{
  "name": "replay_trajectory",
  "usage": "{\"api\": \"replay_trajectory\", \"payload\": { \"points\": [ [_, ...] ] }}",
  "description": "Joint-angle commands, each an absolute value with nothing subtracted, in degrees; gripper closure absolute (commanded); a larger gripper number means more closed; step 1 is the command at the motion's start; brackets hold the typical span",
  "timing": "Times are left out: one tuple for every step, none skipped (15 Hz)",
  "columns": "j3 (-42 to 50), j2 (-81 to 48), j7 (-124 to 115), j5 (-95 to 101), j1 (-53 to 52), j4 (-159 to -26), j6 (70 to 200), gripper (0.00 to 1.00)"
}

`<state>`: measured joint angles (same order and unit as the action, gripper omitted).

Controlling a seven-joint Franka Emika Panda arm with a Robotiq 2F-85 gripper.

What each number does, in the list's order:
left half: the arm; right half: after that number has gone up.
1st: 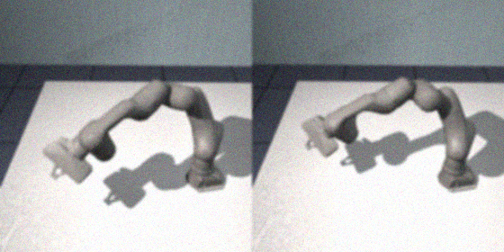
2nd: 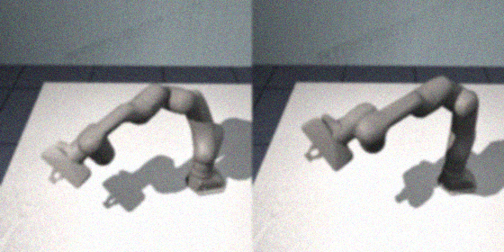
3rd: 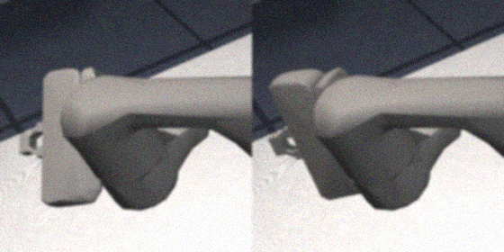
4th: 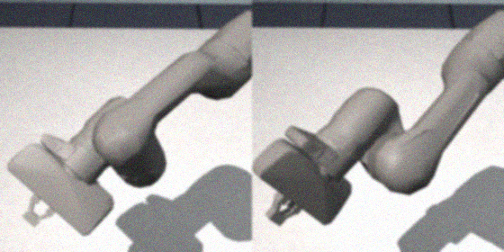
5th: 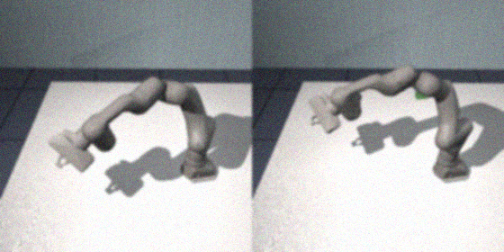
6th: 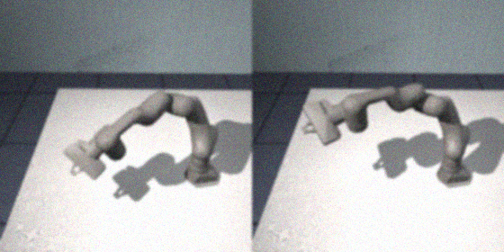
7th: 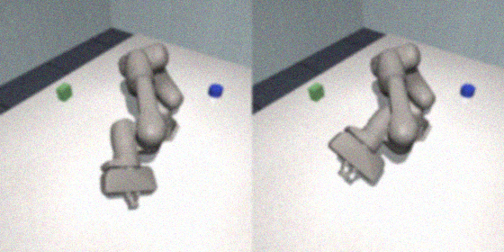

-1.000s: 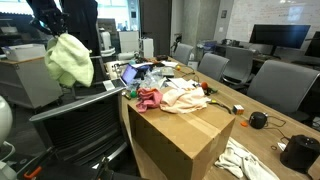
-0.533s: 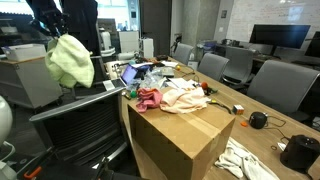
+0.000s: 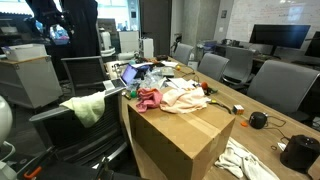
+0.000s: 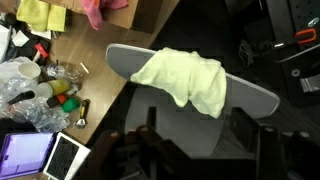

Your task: Put the green towel, the pink shirt and the peach shirt on the backrest of the chair respectively

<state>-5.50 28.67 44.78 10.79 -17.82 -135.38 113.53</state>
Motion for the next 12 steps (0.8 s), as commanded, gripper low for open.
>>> {"api": "replay_trajectory", "payload": {
  "points": [
    [-4.9, 30.3, 45.2, 9.8, -17.5, -136.2, 113.9, 0.00],
    [-5.0, 30.2, 44.2, 10.4, -16.9, -136.1, 113.4, 0.00],
    [-4.8, 29.8, 42.8, 10.9, -16.0, -135.9, 112.7, 0.00],
    [-5.0, 29.3, 39.5, 12.1, -14.1, -135.5, 111.4, 0.00],
    [-4.8, 29.0, 37.4, 13.0, -12.8, -135.2, 110.7, 0.00],
    [-4.2, 28.9, 35.9, 13.7, -11.6, -135.2, 110.3, 0.00],
    [-3.8, 28.6, 34.1, 14.8, -10.2, -135.0, 109.7, 0.00],
    [-3.3, 28.4, 32.5, 15.5, -9.0, -134.7, 109.0, 0.01],
    [-2.8, 28.0, 30.8, 16.3, -7.8, -134.4, 108.5, 0.00],
    [-2.4, 27.4, 28.9, 17.3, -6.6, -133.9, 107.7, 0.00],
    [-2.2, 26.7, 26.8, 18.4, -5.5, -133.5, 107.2, 0.00],
    [-1.9, 26.1, 25.0, 19.4, -4.7, -133.1, 106.8, 0.00]
  ]
}}
